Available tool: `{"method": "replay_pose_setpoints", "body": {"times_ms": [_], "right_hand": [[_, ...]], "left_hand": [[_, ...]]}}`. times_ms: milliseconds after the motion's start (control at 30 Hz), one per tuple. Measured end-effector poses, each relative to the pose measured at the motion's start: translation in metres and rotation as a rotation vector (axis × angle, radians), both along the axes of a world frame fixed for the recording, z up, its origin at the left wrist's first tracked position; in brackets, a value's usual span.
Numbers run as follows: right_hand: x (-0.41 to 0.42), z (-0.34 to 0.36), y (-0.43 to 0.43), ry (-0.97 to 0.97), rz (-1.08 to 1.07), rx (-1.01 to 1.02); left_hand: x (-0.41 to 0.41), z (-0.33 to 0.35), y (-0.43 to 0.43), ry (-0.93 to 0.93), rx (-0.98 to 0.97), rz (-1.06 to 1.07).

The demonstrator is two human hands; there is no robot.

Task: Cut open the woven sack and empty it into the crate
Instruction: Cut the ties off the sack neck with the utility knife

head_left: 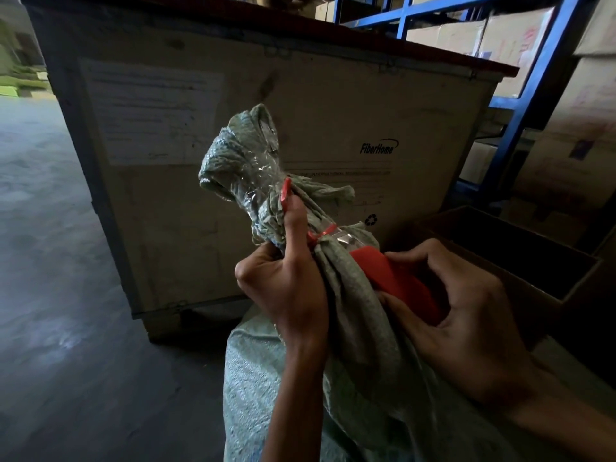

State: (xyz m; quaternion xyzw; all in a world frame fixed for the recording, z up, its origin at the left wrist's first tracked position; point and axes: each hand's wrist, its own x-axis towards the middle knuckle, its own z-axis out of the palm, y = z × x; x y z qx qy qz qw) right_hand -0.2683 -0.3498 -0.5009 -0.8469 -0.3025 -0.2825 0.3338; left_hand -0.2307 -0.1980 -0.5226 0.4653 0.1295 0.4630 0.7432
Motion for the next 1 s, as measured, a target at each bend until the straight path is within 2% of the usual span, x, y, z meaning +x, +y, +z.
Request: {"method": "replay_pose_setpoints", "body": {"times_ms": [200,400,500,567,667,733,833,1000], "right_hand": [[0.003,-0.001,-0.002,-0.081,-0.059,-0.075],[0.006,0.009,-0.009,-0.267,-0.207,-0.254],[0.006,0.009,-0.009,-0.283,-0.221,-0.283],[0.018,0.012,-0.013,-0.274,-0.248,-0.237],[0.049,0.025,-0.042,-0.203,-0.447,-0.028],[0.056,0.015,-0.064,-0.157,-0.535,0.020],[0.045,-0.009,-0.068,-0.033,-0.478,0.015],[0.047,-0.004,-0.050,-0.120,-0.411,0.026]], "left_hand": [[-0.002,0.003,-0.004,0.002,-0.055,-0.012],[0.000,0.002,-0.008,0.007,-0.001,-0.003],[0.007,0.002,-0.010,0.040,0.038,0.006],[0.008,0.000,-0.012,0.046,0.055,-0.001],[0.004,-0.008,-0.012,0.054,-0.024,-0.034],[0.002,-0.015,-0.011,0.077,-0.067,-0.071],[0.005,-0.019,-0.007,0.092,-0.039,-0.129],[0.010,-0.025,0.005,0.132,0.009,-0.114]]}}
